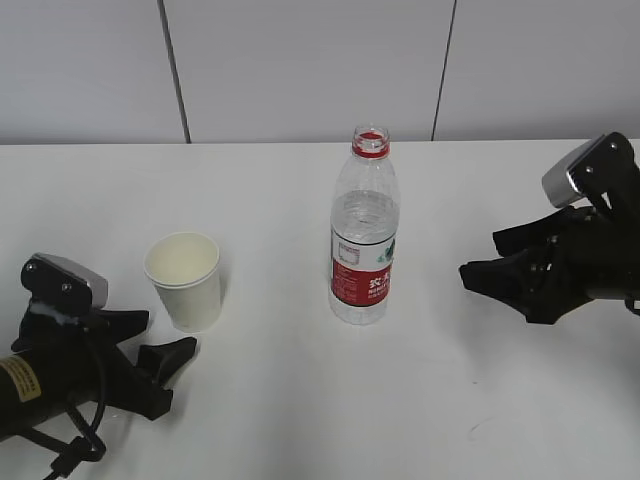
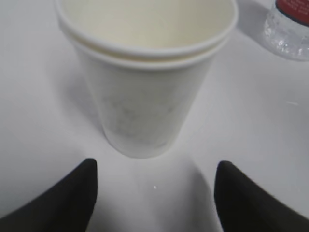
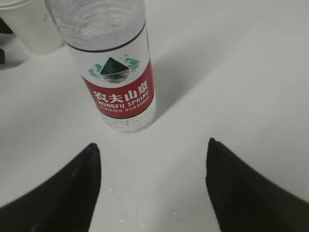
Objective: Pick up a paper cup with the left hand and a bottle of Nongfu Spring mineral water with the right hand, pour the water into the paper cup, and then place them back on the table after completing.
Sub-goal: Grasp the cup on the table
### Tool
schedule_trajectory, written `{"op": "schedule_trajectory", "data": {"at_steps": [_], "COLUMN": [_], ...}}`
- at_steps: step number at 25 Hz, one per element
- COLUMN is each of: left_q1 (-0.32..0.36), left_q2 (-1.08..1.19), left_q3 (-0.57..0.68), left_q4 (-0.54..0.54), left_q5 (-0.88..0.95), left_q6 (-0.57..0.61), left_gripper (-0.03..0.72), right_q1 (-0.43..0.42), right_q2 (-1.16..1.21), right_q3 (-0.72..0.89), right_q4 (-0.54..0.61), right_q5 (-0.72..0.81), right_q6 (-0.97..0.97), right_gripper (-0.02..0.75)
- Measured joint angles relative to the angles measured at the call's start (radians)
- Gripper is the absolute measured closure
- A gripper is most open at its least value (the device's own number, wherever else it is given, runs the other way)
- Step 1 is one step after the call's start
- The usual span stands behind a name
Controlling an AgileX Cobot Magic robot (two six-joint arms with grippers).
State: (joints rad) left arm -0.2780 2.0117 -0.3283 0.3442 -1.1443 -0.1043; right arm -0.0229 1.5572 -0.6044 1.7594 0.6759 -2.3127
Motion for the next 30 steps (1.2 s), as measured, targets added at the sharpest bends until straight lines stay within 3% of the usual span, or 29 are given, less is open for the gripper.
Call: {"op": "schedule_trajectory", "data": {"at_steps": [22,30], "left_q1": [0.000,0.000], "left_q2": [0.053,0.053], "left_q3": [-0.144,-0.153], "left_q4": [0.070,0.045], "left_q5": [0.001,-0.001], "left_q6": [-0.048,-0.048], "left_gripper": [0.218,0.095], "right_q1": [0.000,0.000], "right_q2": [0.000,0.000], "right_q3": [0.000,0.000], "right_q4": [0.000,0.000], "right_q5": [0.045,0.048], "right_q6": [-0.001,-0.001], "right_gripper": [0.237,0.237]}}
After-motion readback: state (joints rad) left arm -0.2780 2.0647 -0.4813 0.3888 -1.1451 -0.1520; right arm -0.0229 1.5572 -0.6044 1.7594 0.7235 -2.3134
